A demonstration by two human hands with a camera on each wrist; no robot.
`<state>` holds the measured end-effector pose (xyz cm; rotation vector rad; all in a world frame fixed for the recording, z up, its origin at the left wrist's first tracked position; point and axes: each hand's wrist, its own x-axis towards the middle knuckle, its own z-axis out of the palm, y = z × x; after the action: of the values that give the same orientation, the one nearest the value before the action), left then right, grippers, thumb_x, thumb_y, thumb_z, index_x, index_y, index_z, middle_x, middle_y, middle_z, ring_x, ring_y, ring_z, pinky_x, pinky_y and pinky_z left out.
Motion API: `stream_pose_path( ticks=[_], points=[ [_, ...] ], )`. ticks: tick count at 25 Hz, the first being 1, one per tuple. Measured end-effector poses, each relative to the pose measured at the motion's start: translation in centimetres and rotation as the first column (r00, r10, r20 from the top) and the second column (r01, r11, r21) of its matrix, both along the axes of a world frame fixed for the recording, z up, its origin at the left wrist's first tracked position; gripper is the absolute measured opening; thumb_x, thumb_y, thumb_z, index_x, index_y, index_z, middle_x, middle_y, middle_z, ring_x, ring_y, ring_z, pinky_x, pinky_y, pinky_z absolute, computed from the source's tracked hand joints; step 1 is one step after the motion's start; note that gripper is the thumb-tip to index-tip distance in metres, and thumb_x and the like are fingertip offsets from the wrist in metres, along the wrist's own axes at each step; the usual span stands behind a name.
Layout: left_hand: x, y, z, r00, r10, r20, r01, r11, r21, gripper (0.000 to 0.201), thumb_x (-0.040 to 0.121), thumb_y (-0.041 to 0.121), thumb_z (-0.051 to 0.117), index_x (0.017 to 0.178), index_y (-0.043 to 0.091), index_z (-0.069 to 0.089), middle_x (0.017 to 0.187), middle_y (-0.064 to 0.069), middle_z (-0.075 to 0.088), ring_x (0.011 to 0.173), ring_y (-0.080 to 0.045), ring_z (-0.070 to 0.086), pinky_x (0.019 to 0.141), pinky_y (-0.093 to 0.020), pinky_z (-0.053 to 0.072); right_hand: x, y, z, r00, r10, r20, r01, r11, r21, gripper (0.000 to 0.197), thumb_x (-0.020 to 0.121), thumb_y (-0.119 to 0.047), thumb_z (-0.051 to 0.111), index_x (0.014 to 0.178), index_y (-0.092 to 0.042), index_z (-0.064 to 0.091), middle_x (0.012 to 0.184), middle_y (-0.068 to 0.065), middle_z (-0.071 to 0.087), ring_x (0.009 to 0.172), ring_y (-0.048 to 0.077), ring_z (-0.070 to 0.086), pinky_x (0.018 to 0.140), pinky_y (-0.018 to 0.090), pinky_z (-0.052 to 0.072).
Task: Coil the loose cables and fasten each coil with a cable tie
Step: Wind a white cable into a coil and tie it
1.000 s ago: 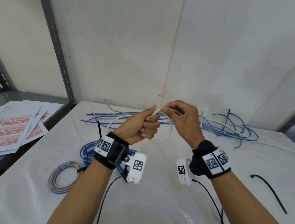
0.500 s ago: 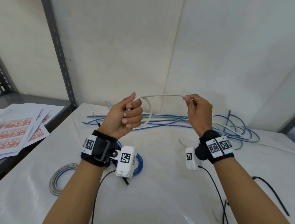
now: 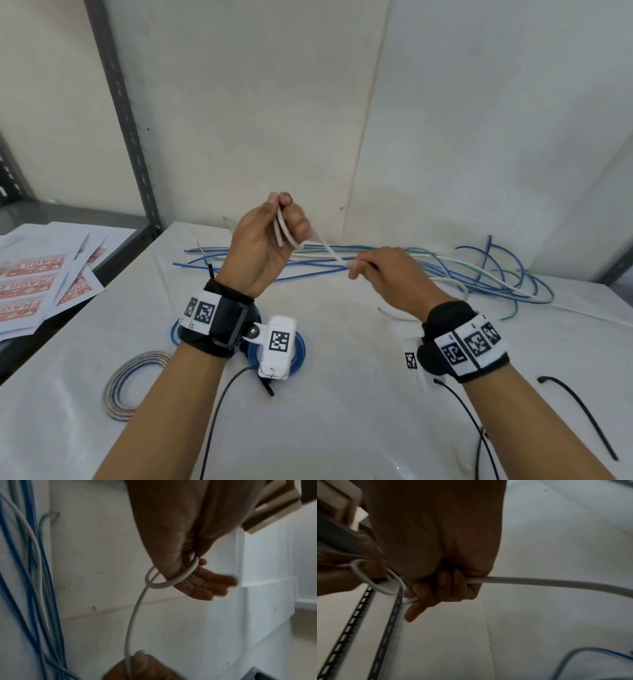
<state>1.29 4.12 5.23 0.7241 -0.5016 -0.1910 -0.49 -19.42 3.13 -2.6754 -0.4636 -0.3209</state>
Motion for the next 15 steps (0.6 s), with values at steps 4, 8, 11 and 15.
stream_pose_path(
  ticks=[4,8,11,15],
  points=[
    [0.0,-1.4,-1.6,0.935,0.198,0.295,-0.304,0.876,0.375,0.031,0.113,0.019,0.021,0.092,0.009,0.041,0.100,-0.018,0.076,0.097,-0.030,0.074,0.086,-0.034,0.057,-2.7,3.0,3.1,0.997,0.067,0.029,-0.062,0.988,-0.139,0.037,0.104,-0.046,0.047,0.085,-0.027,0.071,0.061,-0.012,0.053,0.064,0.009,0.047,0.066,0.037,0.043],
    [-0.4,-2.5,-2.9,0.775,0.093,0.626,-0.585,0.483,0.652,0.035,0.111,0.029,0.030,0.089,0.005,0.046,0.068,-0.003,0.061,0.061,-0.016,0.056,0.063,-0.036,0.047,-3.7,3.4,6.0,0.993,0.108,-0.039,-0.111,0.990,-0.084,0.014,0.090,-0.044,0.072,0.089,-0.030,0.072,0.073,-0.014,0.066,0.068,0.006,0.057,0.067,0.034,0.047],
    [-1.2,-2.8,-1.7,0.944,-0.063,0.325,-0.218,0.621,0.753,0.036,0.110,0.026,0.030,0.080,0.013,0.045,0.055,0.005,0.033,0.050,-0.014,0.027,0.049,-0.027,0.024,-3.0,1.9,6.4,0.990,0.085,0.115,-0.106,0.975,0.195,0.015,0.080,-0.036,0.084,0.081,-0.026,0.073,0.073,-0.013,0.067,0.061,0.004,0.054,0.060,0.021,0.040],
    [-1.7,-2.8,-0.8,0.992,-0.124,-0.007,0.108,0.839,0.533,0.044,0.107,0.030,0.030,0.064,0.021,0.039,0.049,0.009,0.019,0.047,-0.012,0.009,0.047,-0.028,0.008,-2.0,2.7,3.6,0.973,0.018,0.230,-0.133,0.859,0.494,0.015,0.090,-0.030,0.075,0.085,-0.017,0.070,0.080,-0.003,0.066,0.059,0.015,0.049,0.058,0.026,0.040]
  ],
)
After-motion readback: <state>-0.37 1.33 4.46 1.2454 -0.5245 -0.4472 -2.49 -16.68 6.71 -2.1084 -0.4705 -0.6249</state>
